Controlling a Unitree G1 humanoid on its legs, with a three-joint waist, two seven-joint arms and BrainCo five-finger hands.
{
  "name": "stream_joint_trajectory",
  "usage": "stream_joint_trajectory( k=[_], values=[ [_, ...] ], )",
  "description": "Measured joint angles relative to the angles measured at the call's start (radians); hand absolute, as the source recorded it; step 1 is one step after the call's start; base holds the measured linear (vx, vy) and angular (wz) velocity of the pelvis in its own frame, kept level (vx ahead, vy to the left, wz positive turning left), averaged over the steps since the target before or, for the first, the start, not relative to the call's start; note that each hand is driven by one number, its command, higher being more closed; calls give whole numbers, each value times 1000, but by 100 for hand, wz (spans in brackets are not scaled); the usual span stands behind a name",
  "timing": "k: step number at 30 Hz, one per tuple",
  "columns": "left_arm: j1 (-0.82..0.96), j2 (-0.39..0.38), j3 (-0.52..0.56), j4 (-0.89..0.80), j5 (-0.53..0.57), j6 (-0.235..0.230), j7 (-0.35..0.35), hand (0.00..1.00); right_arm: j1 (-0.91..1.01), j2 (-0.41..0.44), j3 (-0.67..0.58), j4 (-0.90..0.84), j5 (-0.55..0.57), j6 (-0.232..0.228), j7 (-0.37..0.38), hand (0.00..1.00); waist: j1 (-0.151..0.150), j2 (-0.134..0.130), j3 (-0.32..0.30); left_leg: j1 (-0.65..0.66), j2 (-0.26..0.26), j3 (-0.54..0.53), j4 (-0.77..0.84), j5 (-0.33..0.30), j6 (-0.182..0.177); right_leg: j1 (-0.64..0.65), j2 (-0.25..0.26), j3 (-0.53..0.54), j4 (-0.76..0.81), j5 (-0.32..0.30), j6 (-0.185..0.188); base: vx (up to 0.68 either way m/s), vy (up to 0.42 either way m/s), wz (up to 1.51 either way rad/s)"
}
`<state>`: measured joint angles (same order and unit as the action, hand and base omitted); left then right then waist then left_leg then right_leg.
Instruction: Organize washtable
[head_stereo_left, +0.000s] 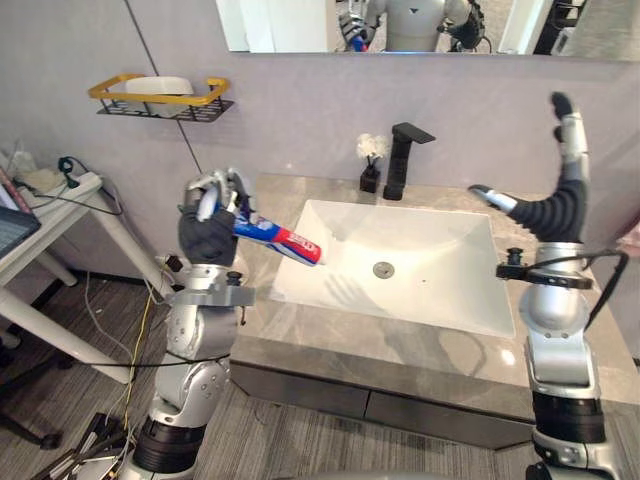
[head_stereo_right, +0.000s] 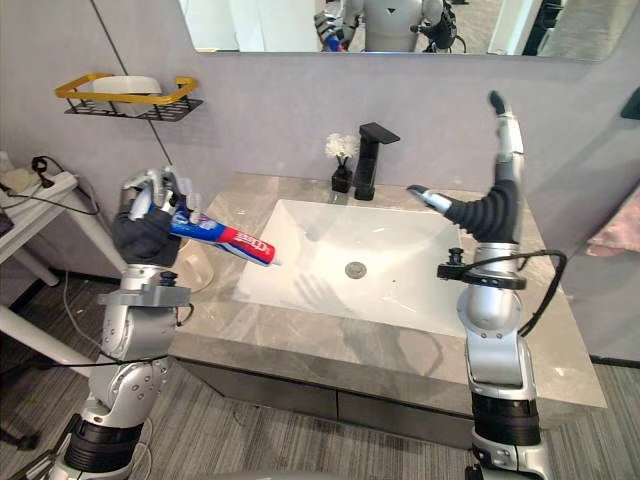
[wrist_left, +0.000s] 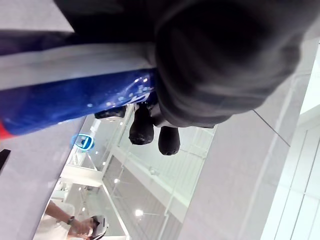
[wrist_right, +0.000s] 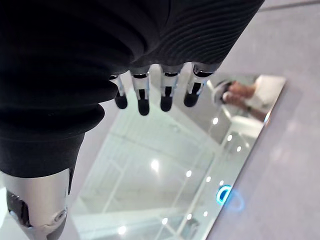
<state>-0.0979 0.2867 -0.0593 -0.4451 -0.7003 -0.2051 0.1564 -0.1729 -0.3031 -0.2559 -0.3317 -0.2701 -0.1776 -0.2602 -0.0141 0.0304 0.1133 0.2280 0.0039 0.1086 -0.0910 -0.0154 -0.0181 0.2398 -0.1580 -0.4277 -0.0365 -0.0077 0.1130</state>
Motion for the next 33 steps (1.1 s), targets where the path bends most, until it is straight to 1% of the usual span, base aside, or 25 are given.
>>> stream_joint_trajectory(
  k=[2,4,5,7,10,12,14,15,16,17,20,21,23,26,27,30,33],
  values=[
    [2,-11,25,-11,18,-1,1,100,28,16,-59,-8,13,0,-3,0,-2,0,0,4,2,14,0,-4,0,-3,3,16,-2,3,-1,-28,11,-22],
    [7,-12,58,-31,48,-10,2,100,68,44,-143,-8,35,0,-23,0,-3,-1,0,1,6,32,3,-13,1,-7,6,26,-2,4,-2,-56,2,-27],
    [13,-14,78,-40,57,-22,3,100,90,60,-185,-8,38,1,-33,0,-11,-1,0,0,7,37,2,-14,1,-12,7,32,-2,4,-2,-52,-4,-14],
    [15,-30,107,-48,79,-28,8,100,130,79,-241,-8,58,5,-46,0,-25,0,-1,-3,8,41,3,-14,1,-23,11,36,-2,5,-3,4,-5,-11],
    [22,-54,124,-55,86,-38,21,100,191,119,-309,14,67,31,-63,0,-32,-1,-1,-5,14,60,3,-15,-1,-36,17,57,-3,9,-7,17,-6,-19],
    [22,-67,126,-55,87,-38,21,100,218,135,-341,67,67,38,-66,0,-40,-2,-1,-5,15,64,3,-17,-1,-39,17,63,-3,9,-7,-2,-6,-9],
    [25,-88,136,-55,107,-38,21,100,240,172,-384,127,68,76,-69,0,-49,-1,-1,-6,15,72,3,-19,-2,-45,18,72,-3,9,-7,-22,-6,-11],
    [35,-89,140,-55,120,-38,21,100,255,196,-401,147,69,91,-71,0,-56,0,-1,-7,15,76,4,-20,-2,-47,18,75,-3,9,-8,-25,-6,-9],
    [39,-89,140,-54,124,-38,21,100,265,207,-414,157,69,98,-72,0,-58,0,-1,-7,15,78,4,-21,-2,-49,18,76,-3,10,-8,-23,-5,-9],
    [39,-92,140,-49,125,-38,22,100,286,227,-440,170,69,115,-74,0,-59,0,-1,-8,16,81,4,-21,-1,-51,18,78,-3,10,-8,-22,-5,-6],
    [36,-110,140,-23,129,-39,32,100,302,271,-504,213,82,126,-113,0,-66,0,-2,-10,15,83,6,-22,-1,-53,18,79,-2,12,-8,-19,-5,-1],
    [36,-113,140,-8,131,-39,47,100,302,284,-517,232,105,127,-131,0,-73,-1,-2,-12,15,83,8,-22,-1,-53,18,79,-2,12,-8,-38,-9,0],
    [35,-121,140,4,132,-39,56,100,304,302,-531,265,120,127,-142,0,-79,-2,-2,-16,15,82,11,-22,-1,-55,18,79,-2,13,-9,-34,-10,1],
    [25,-130,138,25,134,-39,72,100,326,350,-549,316,188,127,-165,0,-82,0,-3,-25,16,83,23,-28,-1,-59,20,79,-2,14,-9,-37,-15,0],
    [14,-132,130,25,140,-39,87,100,348,383,-558,318,216,127,-182,0,-81,2,-5,-28,16,83,23,-28,-1,-62,20,79,-1,14,-9,0,0,0],
    [-7,-148,127,25,149,-39,92,100,362,389,-567,349,238,127,-197,0,-82,4,-7,-29,15,84,22,-28,-1,-63,18,79,0,14,-9,0,0,0],
    [-15,-155,106,25,163,-39,108,100,380,397,-565,407,283,122,-196,0,-81,5,-23,-34,16,86,20,-30,-1,-63,16,80,0,14,-9,-24,-1,-1]
  ],
)
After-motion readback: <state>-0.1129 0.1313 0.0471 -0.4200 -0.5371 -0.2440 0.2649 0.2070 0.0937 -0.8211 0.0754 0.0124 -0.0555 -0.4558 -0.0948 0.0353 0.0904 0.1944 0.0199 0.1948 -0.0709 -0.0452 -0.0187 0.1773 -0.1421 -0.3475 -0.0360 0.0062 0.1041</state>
